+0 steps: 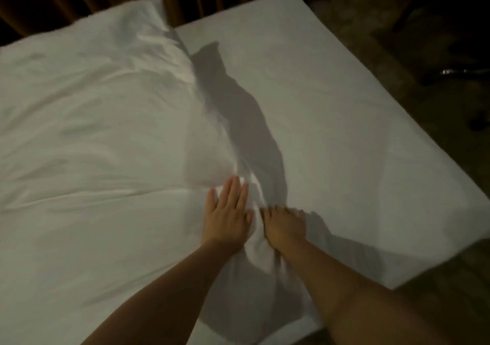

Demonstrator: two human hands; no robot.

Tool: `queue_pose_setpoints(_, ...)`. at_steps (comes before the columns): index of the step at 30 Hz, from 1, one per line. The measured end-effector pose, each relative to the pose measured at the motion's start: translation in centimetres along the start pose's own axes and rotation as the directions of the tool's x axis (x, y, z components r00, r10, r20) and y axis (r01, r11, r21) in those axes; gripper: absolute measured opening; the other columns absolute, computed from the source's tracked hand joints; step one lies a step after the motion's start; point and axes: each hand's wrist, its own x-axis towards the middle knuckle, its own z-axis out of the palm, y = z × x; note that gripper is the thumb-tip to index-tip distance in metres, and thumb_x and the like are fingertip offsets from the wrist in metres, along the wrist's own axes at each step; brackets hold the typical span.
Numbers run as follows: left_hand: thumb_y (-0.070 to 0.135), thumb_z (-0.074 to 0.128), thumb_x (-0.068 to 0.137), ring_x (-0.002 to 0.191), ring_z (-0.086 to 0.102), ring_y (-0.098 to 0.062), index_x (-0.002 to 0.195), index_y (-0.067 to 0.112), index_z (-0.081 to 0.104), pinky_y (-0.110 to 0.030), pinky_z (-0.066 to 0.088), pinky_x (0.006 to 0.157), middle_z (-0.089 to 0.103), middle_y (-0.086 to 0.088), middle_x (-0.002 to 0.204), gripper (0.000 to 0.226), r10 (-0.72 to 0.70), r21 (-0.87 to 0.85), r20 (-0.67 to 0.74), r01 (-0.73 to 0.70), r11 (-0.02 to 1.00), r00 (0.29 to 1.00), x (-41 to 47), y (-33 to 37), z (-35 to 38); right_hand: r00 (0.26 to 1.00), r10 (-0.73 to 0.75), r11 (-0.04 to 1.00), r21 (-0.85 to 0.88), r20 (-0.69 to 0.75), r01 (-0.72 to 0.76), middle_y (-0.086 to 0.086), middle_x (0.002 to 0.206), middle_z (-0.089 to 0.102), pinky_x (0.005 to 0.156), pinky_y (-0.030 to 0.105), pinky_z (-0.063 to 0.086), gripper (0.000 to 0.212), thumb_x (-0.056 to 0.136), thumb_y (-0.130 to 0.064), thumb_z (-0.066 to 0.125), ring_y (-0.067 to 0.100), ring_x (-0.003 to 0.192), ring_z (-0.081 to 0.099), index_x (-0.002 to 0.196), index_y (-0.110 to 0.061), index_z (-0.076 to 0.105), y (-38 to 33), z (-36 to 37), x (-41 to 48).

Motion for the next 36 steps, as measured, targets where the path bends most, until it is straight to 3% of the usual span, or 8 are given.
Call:
queue_pose_setpoints(7,0.040,0.030,0.086,0.132,0.044,-0.033,0.133,0.020,0.055,-0.048,0.017,0.104,0.048,-0.013,0.142,0.057,-0.007,0.046,0.005,0.007,0.999,1.000,2.3,2.2,3.2,0.988,-0.014,0.980,0.196,0.156,-0.017,0.011,0.118,0.065,0.072,0.051,0.052,0.055,0.082,-0.032,0.027,0.030,0.102,0.066,0.112,-0.008,0.067,7.1,5.8,-3.7)
queue_pose_setpoints(12,0.046,0.012,0.091,0.143,0.019,-0.035,0.146,0.029,0.035,-0.047,0.008,0.112,0.028,-0.007,0.155,0.061,-0.043,0.016,0.076,0.042,0.999,0.996,1.6,2.8,1.6,0.999,0.041,0.931,0.364,-0.010,-0.034,0.003,0.159,0.019,0.117,0.043,0.017,0.052,0.102,-0.034,0.017,0.021,0.144,0.022,0.152,-0.019,0.021,6.8,1.9,-3.9)
queue_pose_setpoints(15,0.039,0.024,0.089,0.134,0.038,-0.037,0.140,0.019,0.046,-0.053,0.032,0.105,0.042,-0.014,0.146,0.059,-0.011,-0.088,0.012,0.012,0.996,1.000,-0.1,2.6,0.2,0.992,0.036,0.934,0.358,-0.123,0.010,0.006,0.159,0.020,0.115,0.037,0.020,0.051,0.104,-0.030,0.024,0.021,0.143,0.025,0.152,-0.017,0.019,5.3,-0.8,-4.5)
queue_pose_setpoints(19,0.053,0.008,0.081,0.133,0.042,-0.026,0.140,0.016,0.045,-0.036,0.031,0.108,0.046,-0.010,0.144,0.079,0.021,-0.407,0.027,-0.008,0.913,0.999,-4.6,2.9,-4.2,0.979,-0.086,0.923,0.355,-0.186,0.149,0.009,0.156,0.025,0.115,0.034,0.023,0.054,0.099,-0.028,0.026,0.024,0.141,0.029,0.151,-0.016,0.024,-0.1,-4.3,-6.4)
queue_pose_setpoints(24,0.037,0.029,0.077,0.090,0.064,-0.024,0.102,0.020,0.065,-0.030,0.044,0.076,0.070,-0.001,0.096,0.047,-0.280,-0.566,-0.042,0.208,0.798,0.959,-8.3,-3.0,-9.1,0.861,-0.416,0.847,0.220,-0.293,0.484,0.003,0.156,0.027,0.117,0.026,0.010,0.059,0.093,-0.011,0.037,0.017,0.142,0.026,0.150,-0.015,0.026,-8.7,-9.7,-7.0)
queue_pose_setpoints(29,0.038,0.025,0.077,0.109,0.057,-0.027,0.122,0.014,0.059,-0.033,0.044,0.088,0.060,-0.007,0.121,0.062,-0.579,-0.518,-0.101,0.454,0.725,0.809,-12.3,-15.1,-10.6,0.723,-0.595,0.753,0.072,-0.351,0.654,0.004,0.104,0.072,0.100,0.040,0.037,0.054,0.058,-0.003,0.052,0.020,0.096,0.069,0.107,-0.012,0.073,-17.1,-10.7,-7.3)
queue_pose_setpoints(33,0.037,0.029,0.094,0.137,0.035,-0.025,0.147,0.018,0.032,-0.036,0.032,0.108,0.032,-0.009,0.152,0.056,-0.679,-0.345,-0.050,0.626,0.700,0.732,-15.1,-22.6,-9.1,0.750,-0.639,0.763,-0.016,-0.171,0.646,-0.001,0.154,0.031,0.118,0.036,0.008,0.058,0.091,-0.007,0.037,0.015,0.143,0.025,0.147,-0.024,0.036,-23.3,-11.6,-7.3)
queue_pose_setpoints(36,0.046,0.019,0.093,0.145,0.018,-0.021,0.151,0.021,0.018,-0.042,0.021,0.114,0.018,-0.006,0.158,0.063,-0.681,-0.306,-0.034,0.641,0.703,0.731,-14.4,-25.6,-8.2,0.755,-0.632,0.774,-0.078,-0.178,0.629,-0.003,0.160,0.011,0.118,0.039,0.001,0.057,0.097,-0.019,0.035,0.015,0.147,0.006,0.151,-0.028,0.019,-27.7,-10.9,-5.8)
